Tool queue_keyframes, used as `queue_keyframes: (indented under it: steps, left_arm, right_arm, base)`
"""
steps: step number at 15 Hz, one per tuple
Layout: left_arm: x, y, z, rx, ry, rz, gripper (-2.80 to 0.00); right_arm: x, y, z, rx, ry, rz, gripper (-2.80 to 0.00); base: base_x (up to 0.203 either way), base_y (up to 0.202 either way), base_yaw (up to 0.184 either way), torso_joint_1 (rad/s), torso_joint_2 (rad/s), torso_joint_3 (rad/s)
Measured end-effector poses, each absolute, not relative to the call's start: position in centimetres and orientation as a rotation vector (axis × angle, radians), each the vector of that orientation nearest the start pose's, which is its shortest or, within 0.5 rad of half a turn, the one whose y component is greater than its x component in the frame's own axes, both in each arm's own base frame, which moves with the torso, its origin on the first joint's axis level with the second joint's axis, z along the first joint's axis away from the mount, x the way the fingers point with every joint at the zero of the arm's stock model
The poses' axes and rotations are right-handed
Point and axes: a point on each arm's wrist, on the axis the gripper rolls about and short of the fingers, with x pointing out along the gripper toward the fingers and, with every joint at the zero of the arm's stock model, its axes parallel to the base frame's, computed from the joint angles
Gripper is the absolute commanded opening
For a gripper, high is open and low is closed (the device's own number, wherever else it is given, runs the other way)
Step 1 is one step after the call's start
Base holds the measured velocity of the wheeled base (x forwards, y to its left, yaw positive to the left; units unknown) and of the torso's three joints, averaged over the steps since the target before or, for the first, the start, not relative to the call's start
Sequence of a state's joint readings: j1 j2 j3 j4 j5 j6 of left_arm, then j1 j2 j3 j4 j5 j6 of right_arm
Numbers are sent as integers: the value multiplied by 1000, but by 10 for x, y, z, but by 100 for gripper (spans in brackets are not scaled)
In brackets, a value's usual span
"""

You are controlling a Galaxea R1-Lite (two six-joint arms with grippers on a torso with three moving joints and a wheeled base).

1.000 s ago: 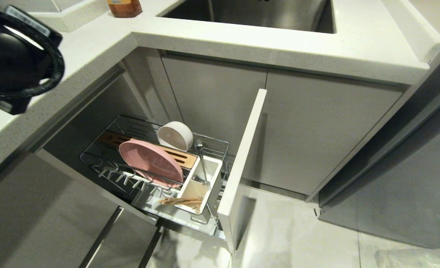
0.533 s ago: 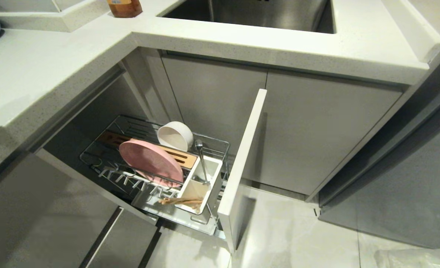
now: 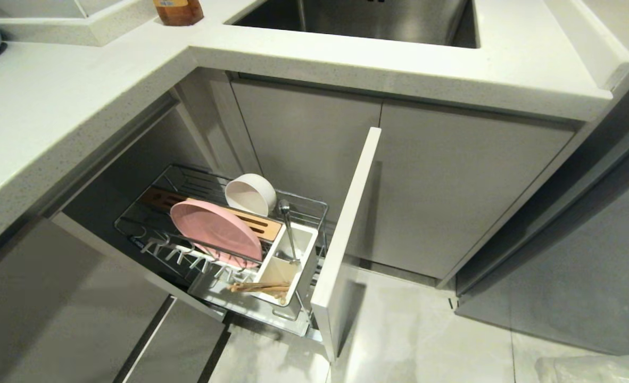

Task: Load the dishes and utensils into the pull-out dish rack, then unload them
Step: Take the plate out of the cupboard

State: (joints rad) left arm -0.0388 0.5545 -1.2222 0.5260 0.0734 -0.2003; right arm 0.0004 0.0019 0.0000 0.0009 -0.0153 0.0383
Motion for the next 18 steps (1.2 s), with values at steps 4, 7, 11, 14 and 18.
queue_keyframes:
  steps: [4, 7, 11, 14, 18]
  left_arm:
    - [-89, 1, 262, -83, -135, 0, -280]
    - [-92, 0, 215, -64, -130, -3, -280]
    - [-72, 0, 163, -39, -112, -3, -280]
    - [-42, 0, 119, 5, -85, -2, -280]
    - [-25, -1, 88, 24, -97, -20, -280]
  right_arm:
    - [-23, 0, 75, 38, 2, -16, -280]
    - [-23, 0, 75, 38, 2, -15, -280]
    - [-23, 0, 75, 38, 2, -15, -280]
    - [-23, 0, 75, 38, 2, -16, -280]
    - [-23, 0, 75, 38, 3, -16, -280]
  base:
    - [0, 0, 0, 0, 0, 0]
    - [0, 0, 0, 0, 0, 0]
    - [0, 0, 0, 0, 0, 0]
    - [0, 0, 0, 0, 0, 0]
    - [0, 0, 0, 0, 0, 0]
